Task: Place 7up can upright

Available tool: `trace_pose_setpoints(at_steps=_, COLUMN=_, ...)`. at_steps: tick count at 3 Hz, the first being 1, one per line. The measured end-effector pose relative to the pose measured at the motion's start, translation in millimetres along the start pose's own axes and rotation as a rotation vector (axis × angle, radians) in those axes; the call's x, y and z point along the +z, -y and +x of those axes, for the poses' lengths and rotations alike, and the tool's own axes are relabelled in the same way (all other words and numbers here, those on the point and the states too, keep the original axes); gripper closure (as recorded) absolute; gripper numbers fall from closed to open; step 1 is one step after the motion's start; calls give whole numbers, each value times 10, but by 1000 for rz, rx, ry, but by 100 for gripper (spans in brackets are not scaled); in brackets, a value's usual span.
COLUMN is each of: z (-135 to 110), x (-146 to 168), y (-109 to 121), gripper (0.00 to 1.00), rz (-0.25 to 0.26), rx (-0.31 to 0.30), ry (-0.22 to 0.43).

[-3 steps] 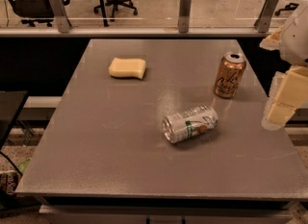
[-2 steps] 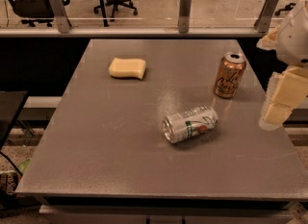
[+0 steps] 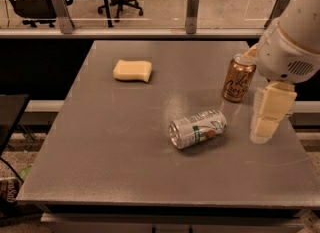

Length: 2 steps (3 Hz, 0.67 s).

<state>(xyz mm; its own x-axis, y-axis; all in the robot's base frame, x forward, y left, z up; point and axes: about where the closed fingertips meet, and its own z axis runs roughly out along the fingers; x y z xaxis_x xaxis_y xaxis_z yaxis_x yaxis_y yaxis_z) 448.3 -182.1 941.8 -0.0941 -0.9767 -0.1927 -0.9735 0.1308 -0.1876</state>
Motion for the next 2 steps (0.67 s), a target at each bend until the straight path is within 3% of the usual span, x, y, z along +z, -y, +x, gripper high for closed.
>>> trace_pose_setpoints(at_steps=2, z=-251, x=592, y=1, gripper=0, rz=-109, rx=-159, ry=8)
